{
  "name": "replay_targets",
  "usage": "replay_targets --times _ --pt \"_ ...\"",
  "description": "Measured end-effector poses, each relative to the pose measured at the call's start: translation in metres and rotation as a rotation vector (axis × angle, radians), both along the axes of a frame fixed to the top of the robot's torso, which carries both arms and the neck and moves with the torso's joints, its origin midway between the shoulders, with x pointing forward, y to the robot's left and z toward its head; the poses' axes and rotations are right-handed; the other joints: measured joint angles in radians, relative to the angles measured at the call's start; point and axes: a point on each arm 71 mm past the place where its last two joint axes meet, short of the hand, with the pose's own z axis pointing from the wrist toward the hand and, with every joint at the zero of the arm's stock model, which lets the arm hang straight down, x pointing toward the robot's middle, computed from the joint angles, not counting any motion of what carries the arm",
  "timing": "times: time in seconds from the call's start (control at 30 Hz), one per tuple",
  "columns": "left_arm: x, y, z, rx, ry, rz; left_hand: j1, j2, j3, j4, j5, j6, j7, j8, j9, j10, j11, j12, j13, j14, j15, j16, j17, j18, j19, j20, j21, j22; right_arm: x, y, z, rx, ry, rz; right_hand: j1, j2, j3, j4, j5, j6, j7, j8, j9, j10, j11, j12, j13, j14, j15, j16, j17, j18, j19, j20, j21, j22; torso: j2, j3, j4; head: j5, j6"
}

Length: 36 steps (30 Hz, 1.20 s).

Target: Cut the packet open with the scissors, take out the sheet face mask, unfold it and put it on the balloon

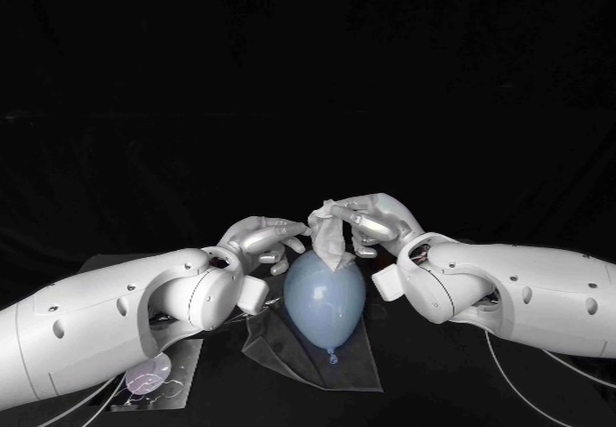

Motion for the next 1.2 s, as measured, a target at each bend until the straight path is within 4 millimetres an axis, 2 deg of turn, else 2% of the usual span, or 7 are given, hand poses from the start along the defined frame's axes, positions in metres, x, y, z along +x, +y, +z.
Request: replay_targets --times 0.1,0.27,0.37,0.43,0.5,1.0,1.2 --pt "-0.001 -0.005 0.001 -0.019 -0.002 -0.016 0.018 -0.001 -0.055 0.003 -0.033 0.0 0.0 -0.014 0.029 -0.002 0.002 -0.02 -0.011 0.0 0.0 -0.008 -0.01 0.0 -0.003 0.003 -0.012 -0.011 0.001 0.001 -0.001 -0.001 0.003 0.0 0.0 0.0 0.0 0.0 0.0 0.001 0.001 0.0 0.0 0.0 0.0 0.0 0.0 0.0 0.0 0.0 0.001 0.0 0.0 0.0 0.0 0.0 0.0 0.0001 0.0 0.001 0.002" --pt "0.0 -0.014 0.001 -0.057 0.009 -0.032 0.023 -0.003 -0.105 0.022 -0.074 -0.004 0.004 -0.044 0.008 -0.003 0.003 -0.041 -0.025 -0.001 0.006 -0.008 -0.019 0.0 -0.011 0.004 -0.019 -0.022 0.002 0.005 -0.001 -0.001 0.008 0.004 0.0 0.0 0.0 0.0 0.0 0.003 0.003 0.0 0.0 0.0 0.0 -0.001 0.001 0.0 0.0 -0.003 0.001 0.0 0.0 0.0 0.0 0.0 0.0 0.0003 -0.0006 0.003 0.005" --pt "0.0 -0.019 0.0 -0.075 0.017 -0.035 0.002 -0.021 -0.146 0.062 -0.105 -0.014 0.014 -0.074 -0.016 0.002 0.009 -0.048 -0.03 -0.002 0.012 -0.008 -0.02 0.0 -0.011 0.004 -0.024 -0.025 0.002 0.007 -0.001 0.0 0.011 0.006 0.0 0.0 0.0 0.0 0.0 0.003 0.003 0.0 -0.001 0.0 0.0 -0.001 0.001 0.0 0.0 -0.001 0.001 -0.001 0.0 0.0 0.0 0.0 -0.001 0.0004 -0.0006 0.005 0.006" --pt "0.001 -0.022 -0.001 -0.087 0.024 -0.036 -0.007 -0.023 -0.184 0.1 -0.169 -0.012 0.017 -0.095 -0.034 0.006 0.013 -0.054 -0.032 0.0 0.014 -0.008 -0.021 0.0 -0.011 0.004 -0.028 -0.027 0.002 0.008 -0.001 0.001 0.013 0.01 0.0 0.0 0.0 0.0 0.0 0.003 0.003 -0.001 -0.001 0.0 0.0 -0.001 0.001 0.0 0.0 0.001 0.001 -0.006 0.0 0.0 0.0 -0.001 -0.001 0.0005 -0.0009 0.005 0.007" --pt "0.001 -0.024 -0.002 -0.094 0.029 -0.035 -0.012 -0.029 -0.201 0.117 -0.185 -0.009 0.02 -0.105 -0.043 0.006 0.013 -0.054 -0.032 0.0 0.014 -0.008 -0.021 0.0 -0.007 0.007 -0.028 -0.027 0.001 0.01 -0.001 0.002 0.014 0.013 0.0 0.0 0.0 0.0 0.0 0.003 0.003 -0.001 -0.001 0.0 0.0 -0.001 0.001 0.0 0.0 0.001 0.001 -0.006 0.0 0.0 0.0 -0.001 0.0 0.0005 -0.0012 0.005 0.007" --pt "0.002 -0.026 -0.006 -0.101 0.06 0.003 -0.002 -0.044 -0.25 0.161 -0.187 -0.009 0.02 -0.128 -0.063 0.017 0.016 -0.054 -0.026 0.0 0.014 -0.008 -0.021 0.0 -0.003 0.011 -0.028 -0.025 -0.003 0.013 -0.001 0.007 0.02 0.025 0.0 0.0 0.0 0.0 0.003 0.002 0.002 -0.004 -0.001 0.0 0.0 -0.002 0.0 0.0 0.0 0.0 0.0 -0.007 0.0 0.0 0.0 0.0 0.0 0.0005 -0.0001 0.003 0.006" --pt "0.002 -0.025 -0.007 -0.098 0.065 0.016 0.017 -0.024 -0.27 0.185 -0.187 0.0 0.02 -0.131 -0.071 0.017 0.016 -0.048 -0.02 0.0 0.015 -0.008 -0.021 0.0 -0.003 0.011 -0.028 -0.024 -0.003 0.013 -0.001 0.007 0.023 0.027 0.0 0.0 0.0 0.0 0.003 0.002 0.002 -0.005 -0.002 0.0 0.0 0.002 0.0 0.0 0.0 0.0 0.0 -0.007 0.0 0.0 0.0 0.0 0.0 0.0 0.0 0.002 0.007"
